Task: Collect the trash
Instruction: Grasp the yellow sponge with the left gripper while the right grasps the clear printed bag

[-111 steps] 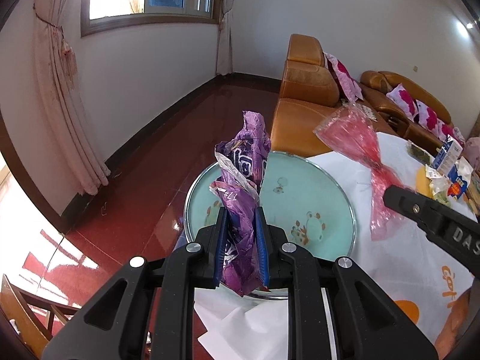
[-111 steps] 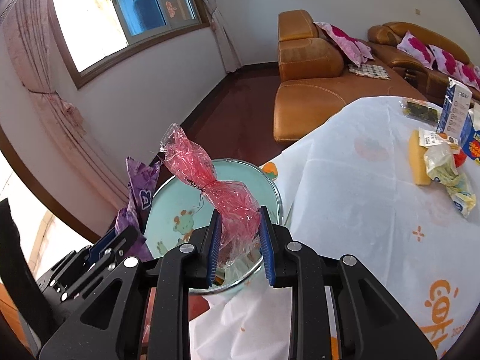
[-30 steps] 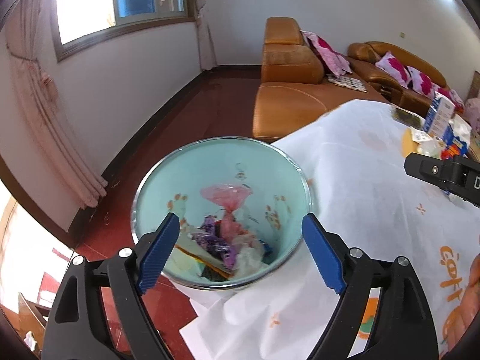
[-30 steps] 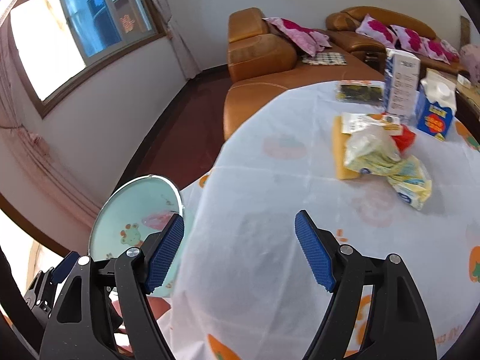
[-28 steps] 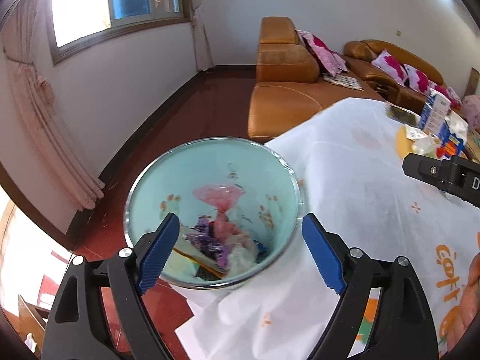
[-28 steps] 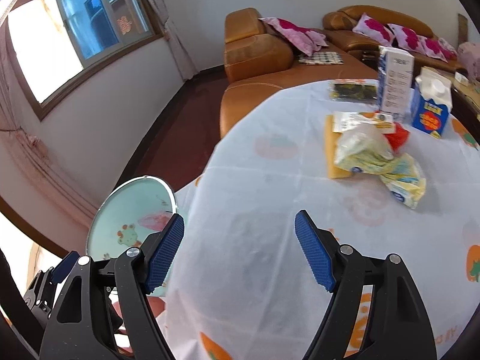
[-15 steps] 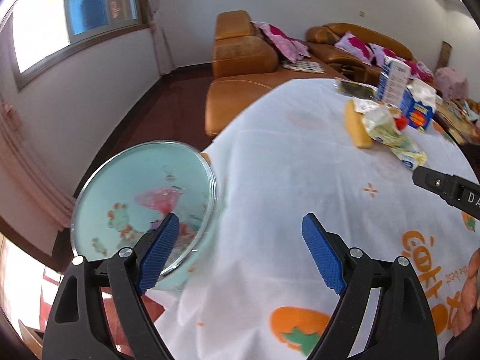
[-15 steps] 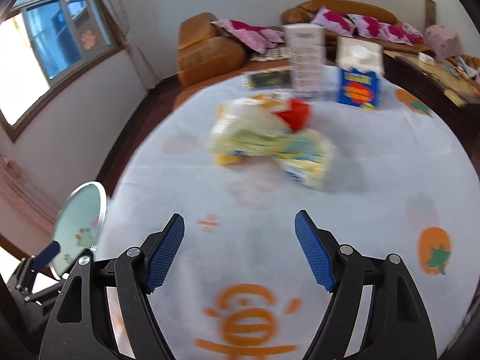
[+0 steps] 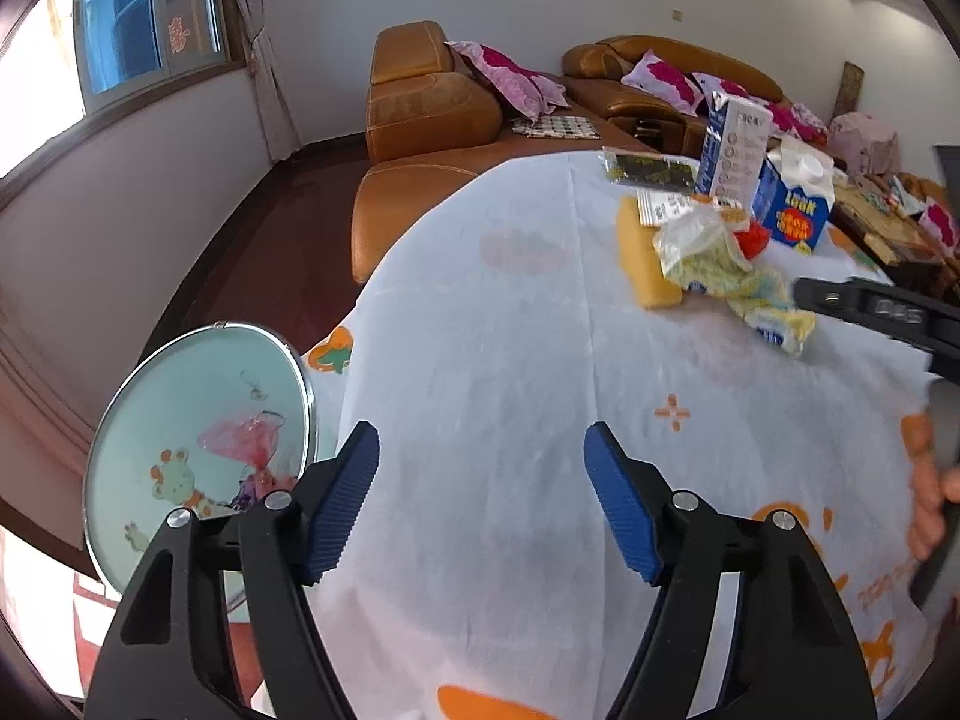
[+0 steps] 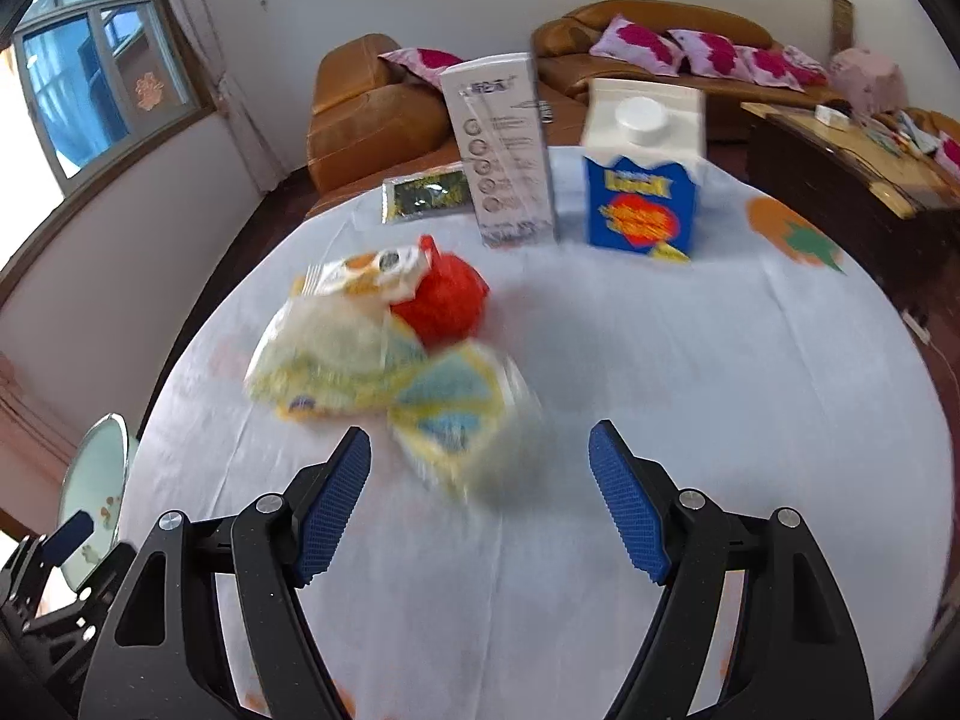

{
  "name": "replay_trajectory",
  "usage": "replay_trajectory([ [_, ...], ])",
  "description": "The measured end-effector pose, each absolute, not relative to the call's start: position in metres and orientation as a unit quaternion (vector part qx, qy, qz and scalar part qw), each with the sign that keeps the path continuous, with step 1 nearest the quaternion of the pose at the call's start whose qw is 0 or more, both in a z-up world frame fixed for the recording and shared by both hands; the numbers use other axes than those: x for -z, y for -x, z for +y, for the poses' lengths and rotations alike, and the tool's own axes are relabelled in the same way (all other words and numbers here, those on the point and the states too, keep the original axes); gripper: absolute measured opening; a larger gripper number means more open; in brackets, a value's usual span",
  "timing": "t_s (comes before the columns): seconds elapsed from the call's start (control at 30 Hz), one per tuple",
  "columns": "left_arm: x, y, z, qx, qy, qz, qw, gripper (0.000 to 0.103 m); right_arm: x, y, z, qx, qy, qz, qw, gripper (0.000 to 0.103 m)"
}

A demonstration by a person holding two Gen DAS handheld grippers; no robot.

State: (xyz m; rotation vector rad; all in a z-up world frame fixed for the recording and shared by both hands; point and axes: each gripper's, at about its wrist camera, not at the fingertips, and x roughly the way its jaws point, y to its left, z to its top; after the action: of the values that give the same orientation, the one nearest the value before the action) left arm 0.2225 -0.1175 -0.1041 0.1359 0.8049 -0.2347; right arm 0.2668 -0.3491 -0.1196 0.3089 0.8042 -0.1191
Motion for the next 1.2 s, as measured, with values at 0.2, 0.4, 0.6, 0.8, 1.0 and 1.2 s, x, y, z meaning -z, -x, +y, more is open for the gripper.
replay_trajectory([
  [0.2,0.102,-0.24,-0.121,0.107,-0.066,0.39,0.912,0.07,0.145,-0.304,-0.345,0.021,-0.125,0.432,0.893,0.062],
  [0.4,0.106,-0.257,-0.136,0.111,-0.064,0.395,0.91,0.069,0.137,-0.286,-0.347,-0.004,-0.135,0.422,0.897,0.041],
  [0.6,0.107,-0.273,-0.166,0.133,-0.063,0.39,0.909,0.065,0.114,-0.229,-0.365,0.01,-0.153,0.386,0.909,0.04],
  [0.8,0.108,-0.297,-0.204,0.156,-0.057,0.381,0.91,0.062,0.109,-0.194,-0.433,0.143,-0.222,0.344,0.901,0.04],
  [1.0,0.113,-0.328,-0.236,0.17,-0.045,0.386,0.906,0.057,0.119,-0.193,-0.45,0.164,-0.248,0.35,0.888,0.041],
  [1.2,0.133,-0.355,-0.251,0.186,-0.034,0.422,0.887,0.029,0.121,-0.199,-0.446,0.152,-0.255,0.351,0.888,0.041],
])
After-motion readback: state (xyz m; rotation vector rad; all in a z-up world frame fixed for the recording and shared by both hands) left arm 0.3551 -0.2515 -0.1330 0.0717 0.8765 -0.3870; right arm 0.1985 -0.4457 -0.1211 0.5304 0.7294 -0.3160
